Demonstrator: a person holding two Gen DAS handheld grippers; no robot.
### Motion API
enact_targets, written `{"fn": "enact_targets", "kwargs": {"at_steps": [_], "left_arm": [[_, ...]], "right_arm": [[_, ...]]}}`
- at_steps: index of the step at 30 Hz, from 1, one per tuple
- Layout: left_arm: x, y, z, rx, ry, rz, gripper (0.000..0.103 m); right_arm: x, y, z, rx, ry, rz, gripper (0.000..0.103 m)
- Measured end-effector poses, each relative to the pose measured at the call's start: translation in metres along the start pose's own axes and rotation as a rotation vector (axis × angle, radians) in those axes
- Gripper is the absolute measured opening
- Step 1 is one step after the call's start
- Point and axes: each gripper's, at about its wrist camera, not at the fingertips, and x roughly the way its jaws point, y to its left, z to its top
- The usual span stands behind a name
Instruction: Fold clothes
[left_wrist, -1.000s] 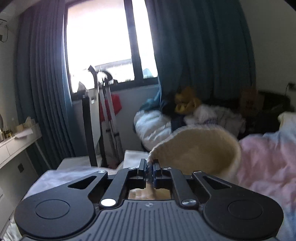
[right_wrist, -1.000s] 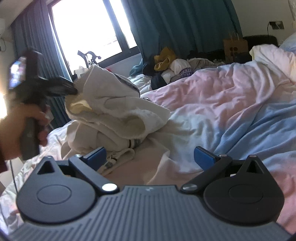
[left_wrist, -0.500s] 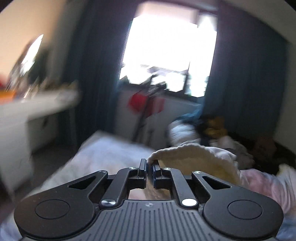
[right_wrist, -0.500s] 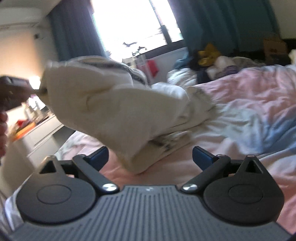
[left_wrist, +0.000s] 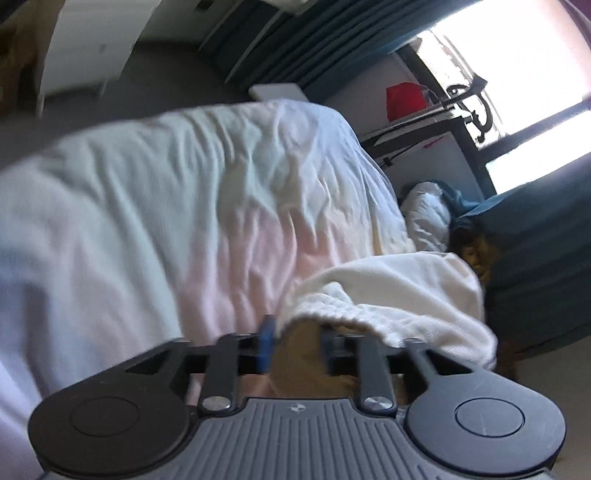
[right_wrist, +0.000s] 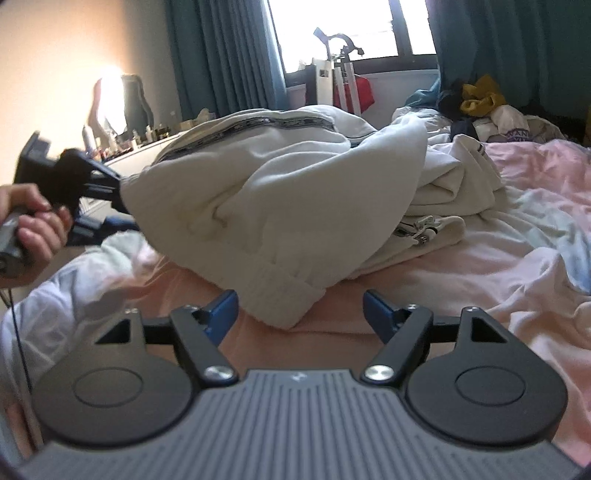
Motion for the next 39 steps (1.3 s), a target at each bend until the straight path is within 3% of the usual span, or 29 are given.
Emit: {"fn": "enact_targets", "kwargs": {"at_steps": [5,12,15,19,20,26,29,32,35,39], "left_arm": [[-0.01,0.017,-0.018,-0.21,0.067,-0.13,0.059],[-0.027,0.016,-0.056,-0.322,0.06,-0.245,0.063],[-0.025,0.01,-0.064,-0.308,0.059,-0.299,0.076],[-0.024,-0.003,-0.07,-0.246,0.056,-0.351,0.079],[-0.018,-0.009,-0.069,-0.227,0.056,-0.357,0.084],[0.012,-0.018,-0.064,-0.155,0.038,-0.222,0.086],[0.027,-0.024,-0.058,-0.119,0.051,-0.219,0.085],[0.031,-0.031,-0.056,-0.088,0.051,-0.253,0.076],[0.028,-0.034,-0.056,-0.089,0.037,-0.341,0.068],[0.018,-0.033,-0.053,-0.102,0.05,-0.475,0.067]], "right_arm": [[0.007,-0.006,0.003,0.002,-0.001,-0.009,0.077],[0.008,-0.007,0.004,0.004,0.005,-0.014,0.077],[0.008,-0.009,0.004,0.011,0.001,-0.016,0.077],[0.008,-0.012,0.005,0.028,0.004,-0.016,0.077],[0.008,-0.012,0.005,0.032,0.004,-0.017,0.077],[0.007,-0.013,0.005,0.043,0.001,-0.015,0.077],[0.005,-0.015,0.006,0.059,-0.002,-0.008,0.077],[0.004,-0.016,0.007,0.067,-0.009,-0.005,0.077],[0.003,-0.018,0.008,0.075,-0.015,-0.002,0.077],[0.001,-0.019,0.009,0.085,-0.022,0.001,0.077]]}}
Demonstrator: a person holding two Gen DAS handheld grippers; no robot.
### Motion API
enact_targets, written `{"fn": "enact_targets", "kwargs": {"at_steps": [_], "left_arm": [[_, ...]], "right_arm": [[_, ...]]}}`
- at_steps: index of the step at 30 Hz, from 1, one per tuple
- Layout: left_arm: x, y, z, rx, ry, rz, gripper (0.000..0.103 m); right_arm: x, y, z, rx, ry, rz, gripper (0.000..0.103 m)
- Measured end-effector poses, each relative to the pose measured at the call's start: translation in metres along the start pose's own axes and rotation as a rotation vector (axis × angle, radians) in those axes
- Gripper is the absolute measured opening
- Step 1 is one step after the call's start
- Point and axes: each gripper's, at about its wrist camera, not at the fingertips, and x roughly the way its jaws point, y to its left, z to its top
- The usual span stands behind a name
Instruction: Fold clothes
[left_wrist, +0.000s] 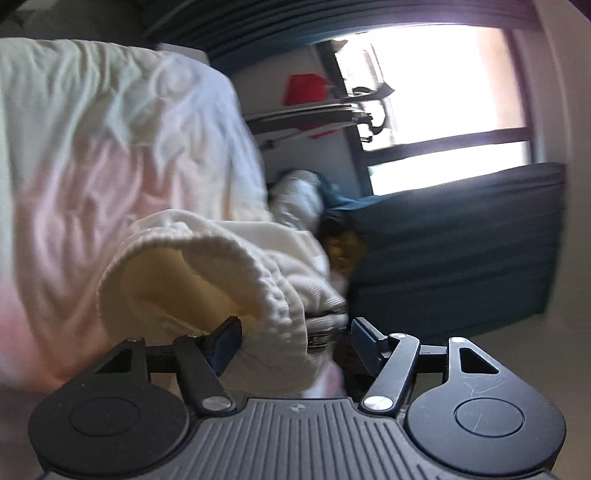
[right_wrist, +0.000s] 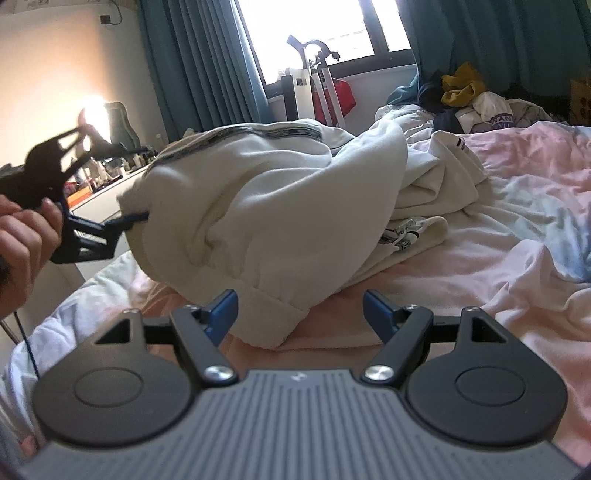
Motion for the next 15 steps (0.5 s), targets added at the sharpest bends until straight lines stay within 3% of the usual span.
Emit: {"fn": "enact_targets", "kwargs": {"at_steps": [4,7,15], "left_arm": [[-0.019,0.0,-0.001,-0.015,0.002,-0.008,0.067],[-0.033,0.004,-0.002,-0.048,0.005,0.037,0.067],[-0.043,0.016,-0.008,-0.077,0.067,0.229,0.07]], "right_arm": [[0.0,0.0,0.001,0.003,0.003,-0.001,0.077],[0.0,0.0,0.001,0.003,0.003,-0.001,0.077],[0.001,-0.002,0.001,0.004,0.007,-0.005,0.077]]}}
